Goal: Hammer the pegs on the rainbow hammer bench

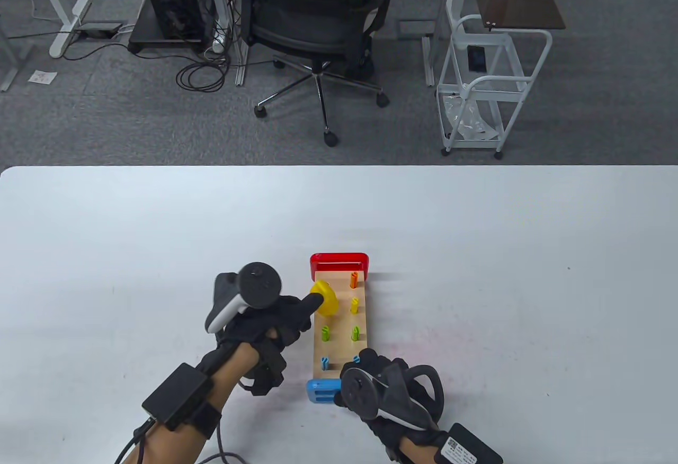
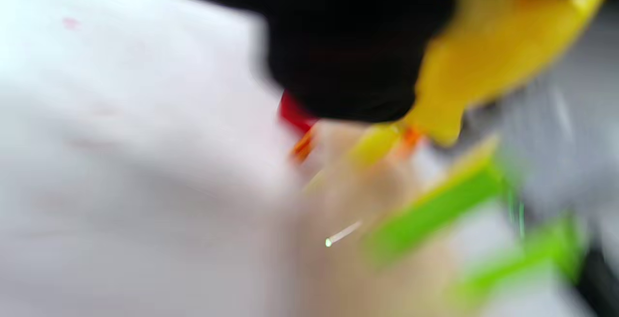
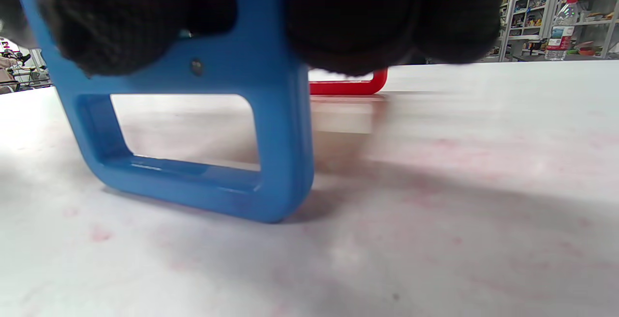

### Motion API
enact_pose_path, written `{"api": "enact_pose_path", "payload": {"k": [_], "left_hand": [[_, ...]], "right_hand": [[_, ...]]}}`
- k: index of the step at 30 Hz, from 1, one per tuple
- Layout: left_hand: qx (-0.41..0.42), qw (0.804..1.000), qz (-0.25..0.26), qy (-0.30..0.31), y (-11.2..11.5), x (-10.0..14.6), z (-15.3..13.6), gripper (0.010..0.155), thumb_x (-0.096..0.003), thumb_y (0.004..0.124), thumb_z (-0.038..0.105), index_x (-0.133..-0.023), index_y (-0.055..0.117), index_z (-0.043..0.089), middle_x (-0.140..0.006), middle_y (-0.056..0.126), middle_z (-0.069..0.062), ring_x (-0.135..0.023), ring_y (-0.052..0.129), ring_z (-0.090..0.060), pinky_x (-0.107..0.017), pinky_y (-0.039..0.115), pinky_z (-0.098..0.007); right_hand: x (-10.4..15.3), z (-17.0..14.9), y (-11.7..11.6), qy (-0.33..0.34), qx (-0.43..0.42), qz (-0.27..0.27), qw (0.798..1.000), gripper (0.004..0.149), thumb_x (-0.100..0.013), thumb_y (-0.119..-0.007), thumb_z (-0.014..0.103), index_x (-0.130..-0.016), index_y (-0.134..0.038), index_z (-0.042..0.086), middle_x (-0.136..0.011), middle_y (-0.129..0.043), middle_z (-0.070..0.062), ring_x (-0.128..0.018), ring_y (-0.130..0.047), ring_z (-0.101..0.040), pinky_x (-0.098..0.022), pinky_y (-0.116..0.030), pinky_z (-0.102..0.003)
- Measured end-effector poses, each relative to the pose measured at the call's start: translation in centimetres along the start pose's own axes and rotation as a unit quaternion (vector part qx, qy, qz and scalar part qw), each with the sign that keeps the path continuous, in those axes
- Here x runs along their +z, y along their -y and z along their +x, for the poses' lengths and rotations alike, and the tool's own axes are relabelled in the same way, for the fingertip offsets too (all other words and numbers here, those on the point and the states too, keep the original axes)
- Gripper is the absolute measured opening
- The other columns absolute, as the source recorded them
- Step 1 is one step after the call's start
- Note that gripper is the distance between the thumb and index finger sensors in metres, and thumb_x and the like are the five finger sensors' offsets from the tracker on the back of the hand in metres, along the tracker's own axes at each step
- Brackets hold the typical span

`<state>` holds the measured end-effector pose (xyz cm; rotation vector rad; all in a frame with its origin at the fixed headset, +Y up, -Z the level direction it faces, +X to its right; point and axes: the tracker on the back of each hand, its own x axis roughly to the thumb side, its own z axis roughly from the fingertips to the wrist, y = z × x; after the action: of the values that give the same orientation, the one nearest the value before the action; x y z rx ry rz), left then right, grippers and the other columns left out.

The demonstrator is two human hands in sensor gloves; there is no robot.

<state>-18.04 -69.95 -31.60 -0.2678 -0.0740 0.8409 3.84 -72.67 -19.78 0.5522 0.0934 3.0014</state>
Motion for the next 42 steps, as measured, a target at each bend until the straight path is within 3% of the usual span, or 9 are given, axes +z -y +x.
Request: {"api": "enact_pose_path", "payload": {"k": [8,12,15,18,28,35,36,38,42], "left_hand": [[0.011,0.971,0.105,0.215,-8.1,6.1,11.0,0.074,-0.0486,0.06,0.076,-0.065,0.104,0.019,-0.038,0.109,0.002,0.003,0.096,-0.009,0.0,0.087,-0.033],[-0.038,0.979,0.1,0.171,-5.5,4.7,8.6,0.074,-0.0487,0.06,0.075,-0.064,0.105,0.019,-0.037,0.109,0.002,0.004,0.096,-0.009,0.001,0.087,-0.033],[-0.23,0.971,-0.068,-0.017,2.6,-0.4,0.3,0.074,-0.0464,0.059,0.076,-0.064,0.104,0.02,-0.037,0.109,0.003,0.004,0.097,-0.009,0.001,0.087,-0.033],[-0.05,0.999,-0.008,-0.003,1.8,-0.2,0.0,0.074,-0.0454,0.068,0.072,-0.06,0.109,0.012,-0.033,0.111,-0.005,0.008,0.096,-0.014,0.004,0.085,-0.038],[-0.001,0.956,0.14,0.258,-8.8,9.1,12.5,0.074,-0.0487,0.059,0.076,-0.064,0.105,0.02,-0.037,0.109,0.003,0.004,0.097,-0.008,0.001,0.087,-0.033],[-0.185,0.981,-0.033,0.043,1.5,4.4,2.3,0.074,-0.0483,0.062,0.074,-0.063,0.106,0.017,-0.036,0.109,0.0,0.005,0.097,-0.01,0.002,0.086,-0.035],[-0.245,0.966,-0.066,0.041,2.5,3.9,0.4,0.075,-0.0437,0.043,0.082,-0.065,0.098,0.035,-0.04,0.107,0.018,0.002,0.098,0.002,-0.001,0.092,-0.024],[-0.021,0.999,0.021,0.046,1.5,4.0,0.3,0.075,-0.0478,0.066,0.072,-0.059,0.109,0.011,-0.032,0.111,-0.005,0.009,0.096,-0.013,0.006,0.085,-0.037],[-0.012,0.987,0.064,0.144,-3.7,6.0,5.0,0.075,-0.0492,0.06,0.075,-0.064,0.105,0.018,-0.036,0.109,0.001,0.005,0.097,-0.008,0.002,0.087,-0.033]], "right_hand": [[0.0,0.0,0.0,0.0,-0.001,0.0,1.0,0.038,-0.036,-0.079,0.055,-0.063,-0.078,0.028,-0.076,-0.077,-0.008,-0.04,-0.093,-0.017,-0.049,-0.084,-0.046],[0.0,0.0,0.0,0.0,0.0,0.0,1.0,0.038,-0.036,-0.079,0.055,-0.063,-0.078,0.028,-0.076,-0.077,-0.008,-0.04,-0.093,-0.016,-0.049,-0.084,-0.046],[0.0,0.0,0.0,-0.001,0.001,-0.001,1.0,0.038,-0.036,-0.079,0.055,-0.063,-0.078,0.028,-0.076,-0.077,-0.007,-0.04,-0.093,-0.016,-0.049,-0.084,-0.045],[0.1,0.0,0.0,0.0,0.001,-0.001,1.0,0.038,-0.036,-0.079,0.055,-0.064,-0.078,0.028,-0.076,-0.077,-0.007,-0.04,-0.093,-0.016,-0.049,-0.084,-0.045],[0.0,0.0,0.0,0.001,-0.001,-0.001,1.0,0.038,-0.036,-0.079,0.055,-0.064,-0.078,0.028,-0.076,-0.077,-0.008,-0.04,-0.093,-0.016,-0.049,-0.084,-0.046],[0.0,0.0,0.0,0.0,0.001,-0.002,1.0,0.038,-0.036,-0.079,0.055,-0.064,-0.078,0.029,-0.076,-0.077,-0.007,-0.04,-0.093,-0.016,-0.049,-0.084,-0.045],[0.0,0.0,0.0,-0.001,0.003,-0.002,1.0,0.038,-0.036,-0.079,0.055,-0.064,-0.078,0.029,-0.076,-0.077,-0.007,-0.04,-0.093,-0.016,-0.049,-0.084,-0.045],[0.1,0.0,0.0,-0.001,0.001,-0.001,1.0,0.038,-0.036,-0.079,0.055,-0.064,-0.078,0.029,-0.076,-0.077,-0.007,-0.04,-0.093,-0.016,-0.049,-0.084,-0.045],[0.1,0.0,0.0,-0.001,0.002,-0.002,1.0,0.038,-0.036,-0.079,0.055,-0.064,-0.078,0.029,-0.076,-0.077,-0.007,-0.04,-0.093,-0.016,-0.049,-0.084,-0.045]]}}
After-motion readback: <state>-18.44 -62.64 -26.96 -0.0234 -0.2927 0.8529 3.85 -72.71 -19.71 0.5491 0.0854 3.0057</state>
